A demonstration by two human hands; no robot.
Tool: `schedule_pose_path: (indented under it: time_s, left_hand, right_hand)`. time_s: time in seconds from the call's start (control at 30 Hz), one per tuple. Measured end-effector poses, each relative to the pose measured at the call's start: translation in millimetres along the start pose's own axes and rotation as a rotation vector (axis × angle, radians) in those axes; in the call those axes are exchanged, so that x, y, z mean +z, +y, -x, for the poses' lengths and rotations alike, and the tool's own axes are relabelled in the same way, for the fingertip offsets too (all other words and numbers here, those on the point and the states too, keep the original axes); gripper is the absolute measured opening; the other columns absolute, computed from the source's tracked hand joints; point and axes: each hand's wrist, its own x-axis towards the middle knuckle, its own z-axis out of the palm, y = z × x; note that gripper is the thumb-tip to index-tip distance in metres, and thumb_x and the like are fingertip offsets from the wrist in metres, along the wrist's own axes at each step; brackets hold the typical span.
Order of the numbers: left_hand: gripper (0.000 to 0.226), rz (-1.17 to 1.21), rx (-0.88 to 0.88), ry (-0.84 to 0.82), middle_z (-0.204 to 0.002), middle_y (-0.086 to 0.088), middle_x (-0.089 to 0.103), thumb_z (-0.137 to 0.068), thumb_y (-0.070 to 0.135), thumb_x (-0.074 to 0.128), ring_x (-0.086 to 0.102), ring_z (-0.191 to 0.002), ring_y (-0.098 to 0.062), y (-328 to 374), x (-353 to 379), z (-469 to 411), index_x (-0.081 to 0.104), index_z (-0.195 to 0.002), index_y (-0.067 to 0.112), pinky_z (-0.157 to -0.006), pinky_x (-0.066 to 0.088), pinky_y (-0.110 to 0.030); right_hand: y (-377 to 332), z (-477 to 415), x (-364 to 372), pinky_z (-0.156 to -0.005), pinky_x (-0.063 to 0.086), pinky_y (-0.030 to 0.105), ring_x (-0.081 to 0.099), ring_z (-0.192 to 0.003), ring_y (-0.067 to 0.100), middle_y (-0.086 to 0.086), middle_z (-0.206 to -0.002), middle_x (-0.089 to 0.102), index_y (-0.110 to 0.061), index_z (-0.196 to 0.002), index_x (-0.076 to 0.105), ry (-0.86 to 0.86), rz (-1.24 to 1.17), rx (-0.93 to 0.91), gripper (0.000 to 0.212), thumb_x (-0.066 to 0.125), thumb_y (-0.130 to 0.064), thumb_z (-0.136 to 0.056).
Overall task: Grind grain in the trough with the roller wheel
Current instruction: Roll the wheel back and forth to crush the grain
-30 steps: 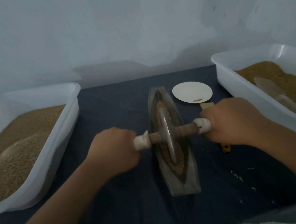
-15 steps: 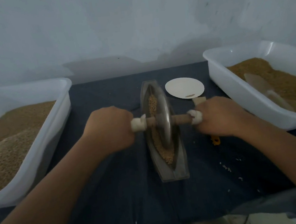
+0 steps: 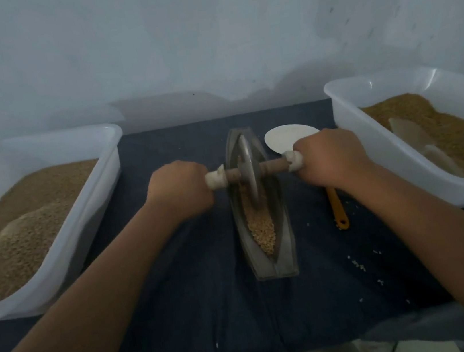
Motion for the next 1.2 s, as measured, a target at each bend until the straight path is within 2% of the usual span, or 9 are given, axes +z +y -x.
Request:
schedule_pose_path:
  time_s: [0.07,0.13,0.2,0.43,0.6,0.73,0.97,1.1,1.2]
  left_hand:
    - [0.025,-0.014,0.038,0.050,-0.062,0.011,0.050,-0.078,0.045,0.060,0.051,-0.055,-0.015,-5,9,36,0.046,-0.064,0.029,-0.053,0.036,-0.028]
    - [0.032,-0.023,0.075,0.111,-0.053,0.013,0.044,-0.076,0.049,0.061,0.040,-0.046,-0.007,-9,14,59,0.043,-0.059,0.029,-0.047,0.023,-0.022]
    - [0.032,-0.019,0.077,0.095,-0.053,0.013,0.045,-0.075,0.051,0.061,0.040,-0.046,-0.007,-11,15,56,0.044,-0.060,0.029,-0.047,0.024,-0.022]
    - [0.024,-0.020,-0.031,0.025,-0.079,0.003,0.064,-0.079,0.044,0.063,0.065,-0.076,-0.028,3,-9,-37,0.052,-0.068,0.025,-0.069,0.054,-0.036]
    - [0.022,0.012,0.004,0.008,-0.068,0.010,0.058,-0.079,0.045,0.060,0.058,-0.063,-0.018,-1,3,20,0.052,-0.067,0.028,-0.058,0.042,-0.030]
    - [0.029,0.052,0.058,0.095,-0.053,0.012,0.045,-0.074,0.052,0.054,0.039,-0.047,-0.007,-11,17,74,0.044,-0.060,0.029,-0.047,0.023,-0.023]
    - [0.027,-0.093,-0.002,0.098,-0.066,0.008,0.053,-0.075,0.049,0.059,0.053,-0.061,-0.024,-1,6,-17,0.048,-0.064,0.027,-0.059,0.040,-0.031]
    - [0.029,-0.065,-0.016,0.026,-0.071,0.006,0.056,-0.081,0.048,0.062,0.059,-0.069,-0.025,5,-10,-31,0.050,-0.066,0.026,-0.064,0.047,-0.033]
    - [0.027,-0.094,0.041,0.063,-0.065,0.010,0.050,-0.078,0.046,0.059,0.049,-0.057,-0.017,4,-6,12,0.045,-0.064,0.028,-0.054,0.037,-0.028]
  right_hand:
    - [3,28,-5,-0.055,0.048,0.032,0.051,-0.056,0.007,-0.010,-0.061,0.054,-0.031,-0.067,0.056,-0.025,-0.013,-0.088,0.030,0.057,-0.054,-0.087]
    - [3,52,-9,-0.041,0.032,0.023,0.040,-0.042,-0.001,-0.014,-0.046,0.042,-0.035,-0.056,0.048,0.065,-0.026,-0.185,0.031,0.047,-0.061,-0.073]
    - [4,54,-7,-0.040,0.019,0.019,0.033,-0.038,-0.003,-0.014,-0.042,0.036,-0.037,-0.053,0.043,0.107,-0.026,-0.187,0.029,0.044,-0.061,-0.068]
    - [1,-29,17,-0.061,0.044,0.033,0.059,-0.068,0.020,-0.006,-0.070,0.056,-0.028,-0.070,0.052,0.083,-0.023,0.080,0.038,0.049,-0.052,-0.099]
    - [4,12,-1,-0.048,0.023,0.024,0.043,-0.052,0.004,-0.012,-0.058,0.048,-0.032,-0.062,0.051,0.066,0.007,-0.082,0.034,0.049,-0.055,-0.088]
    - [3,56,-12,-0.038,0.024,0.018,0.032,-0.037,-0.001,-0.014,-0.041,0.033,-0.034,-0.052,0.040,0.156,-0.033,-0.257,0.028,0.042,-0.055,-0.070]
    - [2,-5,25,-0.055,0.046,0.031,0.054,-0.058,0.013,-0.008,-0.065,0.057,-0.031,-0.072,0.054,0.013,0.004,0.117,0.027,0.057,-0.049,-0.091]
    - [0,-17,17,-0.052,0.038,0.030,0.053,-0.060,0.014,-0.006,-0.067,0.058,-0.029,-0.072,0.057,0.025,-0.006,0.119,0.030,0.055,-0.049,-0.094]
    - [3,18,5,-0.055,0.049,0.032,0.056,-0.059,0.011,-0.008,-0.065,0.059,-0.031,-0.069,0.058,-0.096,-0.032,0.048,0.031,0.056,-0.053,-0.091]
